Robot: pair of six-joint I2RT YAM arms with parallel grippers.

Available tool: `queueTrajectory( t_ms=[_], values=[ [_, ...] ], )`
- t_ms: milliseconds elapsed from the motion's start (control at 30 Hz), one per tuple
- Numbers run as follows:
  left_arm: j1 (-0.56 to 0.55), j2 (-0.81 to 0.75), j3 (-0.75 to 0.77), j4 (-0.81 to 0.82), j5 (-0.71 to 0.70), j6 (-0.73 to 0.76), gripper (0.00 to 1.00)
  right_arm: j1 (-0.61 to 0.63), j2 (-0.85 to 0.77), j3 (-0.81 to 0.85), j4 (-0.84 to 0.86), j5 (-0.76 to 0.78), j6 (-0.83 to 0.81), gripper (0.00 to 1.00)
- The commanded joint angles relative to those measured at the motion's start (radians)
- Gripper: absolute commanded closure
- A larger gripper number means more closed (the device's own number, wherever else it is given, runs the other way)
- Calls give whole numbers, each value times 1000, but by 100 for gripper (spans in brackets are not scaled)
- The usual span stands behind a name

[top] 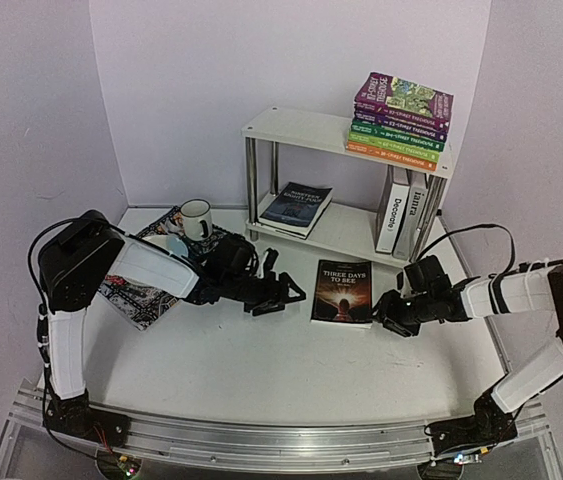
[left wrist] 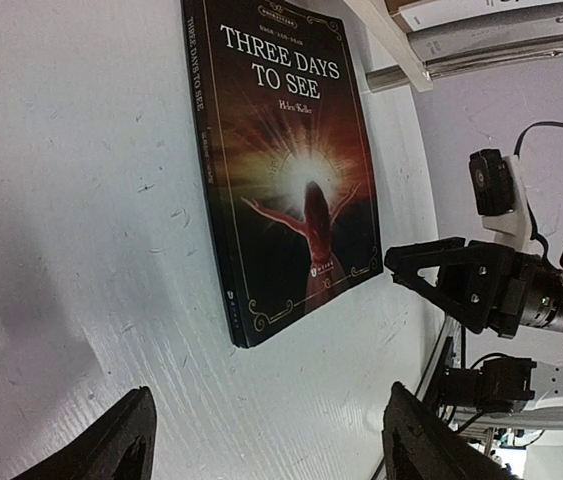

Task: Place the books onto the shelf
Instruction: Adjust the book at the center of the board.

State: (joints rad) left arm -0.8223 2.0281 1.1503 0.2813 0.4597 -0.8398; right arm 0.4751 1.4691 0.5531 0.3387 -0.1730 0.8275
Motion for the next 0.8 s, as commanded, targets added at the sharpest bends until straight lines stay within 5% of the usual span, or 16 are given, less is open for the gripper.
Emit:
queueTrajectory(
  t_ms=[0, 433, 767],
  values=[
    [-6, 41, 78, 43, 29, -15, 22, 6, 51, 62, 15, 16, -31, 50],
    [-18, 150, 166, 53, 67, -47, 23, 5, 186, 141, 33, -2, -61, 53],
    [-19, 198, 208, 67, 102, -73, 24, 5, 240, 154, 41, -47, -74, 70]
  ],
)
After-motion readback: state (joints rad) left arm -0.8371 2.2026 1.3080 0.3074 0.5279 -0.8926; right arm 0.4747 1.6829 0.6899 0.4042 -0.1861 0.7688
